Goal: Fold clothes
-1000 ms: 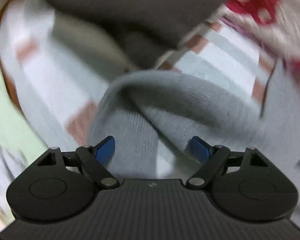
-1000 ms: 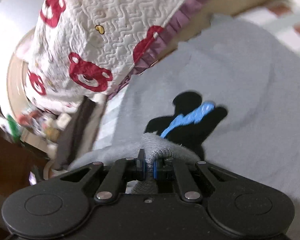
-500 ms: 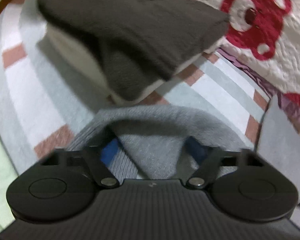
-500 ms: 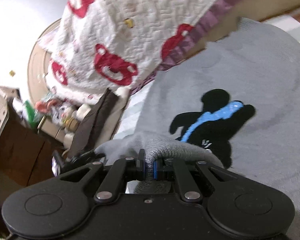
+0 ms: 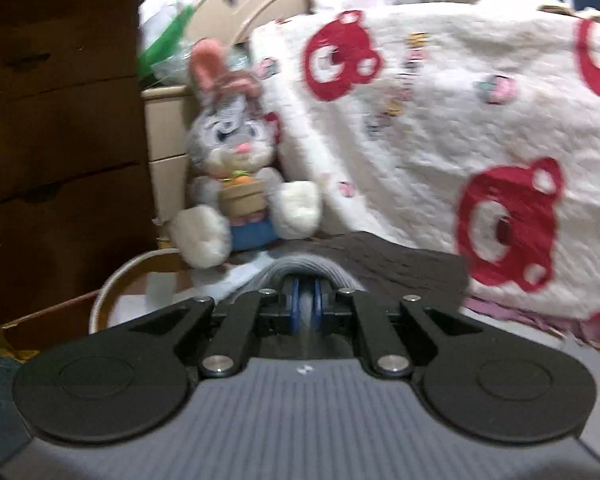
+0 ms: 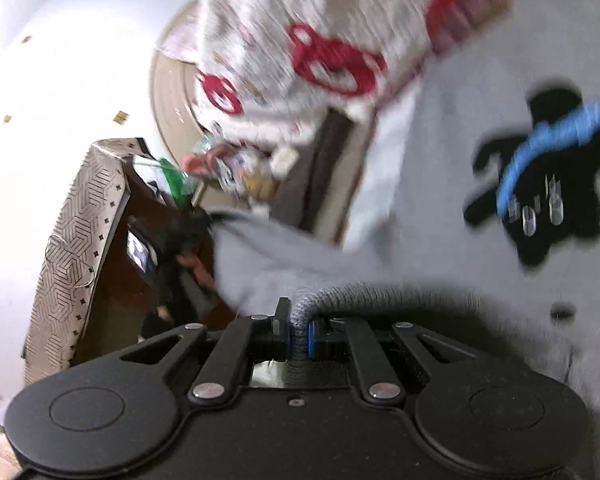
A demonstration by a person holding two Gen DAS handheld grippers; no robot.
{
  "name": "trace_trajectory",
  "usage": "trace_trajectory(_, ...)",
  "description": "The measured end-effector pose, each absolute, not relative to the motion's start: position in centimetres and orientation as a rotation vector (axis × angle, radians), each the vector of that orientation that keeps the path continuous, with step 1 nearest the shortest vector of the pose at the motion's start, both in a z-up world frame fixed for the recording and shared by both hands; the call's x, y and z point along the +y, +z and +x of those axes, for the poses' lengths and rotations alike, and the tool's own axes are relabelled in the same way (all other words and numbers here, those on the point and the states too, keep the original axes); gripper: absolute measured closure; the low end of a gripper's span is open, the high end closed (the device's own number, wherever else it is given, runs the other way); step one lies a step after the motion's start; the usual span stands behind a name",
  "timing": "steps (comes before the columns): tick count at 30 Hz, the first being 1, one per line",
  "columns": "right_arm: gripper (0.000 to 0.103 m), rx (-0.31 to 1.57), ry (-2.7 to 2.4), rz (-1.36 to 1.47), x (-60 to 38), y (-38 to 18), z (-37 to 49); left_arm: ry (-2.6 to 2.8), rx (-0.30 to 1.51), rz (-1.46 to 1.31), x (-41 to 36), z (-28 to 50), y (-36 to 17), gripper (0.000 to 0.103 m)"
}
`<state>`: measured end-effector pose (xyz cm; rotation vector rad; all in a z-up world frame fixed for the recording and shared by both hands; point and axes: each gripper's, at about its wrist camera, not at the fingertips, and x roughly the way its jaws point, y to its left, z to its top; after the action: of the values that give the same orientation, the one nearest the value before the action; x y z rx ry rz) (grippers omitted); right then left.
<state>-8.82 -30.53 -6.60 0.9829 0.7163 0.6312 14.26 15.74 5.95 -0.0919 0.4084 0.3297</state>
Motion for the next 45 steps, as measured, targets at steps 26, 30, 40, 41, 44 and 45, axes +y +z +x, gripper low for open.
trace_trajectory(26, 0.090, 1.093, 0.707, 0.390, -20.3, -6.9, -8.6, 0.175, 0.952, -0.101, 23.1, 13.5, -13.0, 0.016)
trace_trajectory(30, 0.090, 1.102, 0.717, 0.286, -18.8, -6.7, -8.6, 0.161, 0.936, -0.162, 23.2, 13.5, -13.3, 0.011)
trace_trajectory(40, 0.090, 1.069, 0.661, 0.349, -20.2, -6.6, -8.4, 0.055, 0.949, -0.062, 19.7, 14.0, -13.7, 0.010)
trace_trajectory(41, 0.090, 1.065, 0.656, 0.352, -20.3, -6.6, -8.4, 0.027, 0.928, -0.049, 19.6, 13.9, -13.4, 0.025)
trace_trajectory(44, 0.090, 1.054, 0.645, 0.362, -20.3, -6.3, -8.2, -0.042, 0.863, -0.012, 18.9, 13.6, -12.5, 0.095)
trace_trajectory(45, 0.090, 1.051, 0.641, 0.365, -20.3, -6.2, -8.1, -0.040, 0.809, -0.015, 19.1, 13.2, -11.9, 0.095)
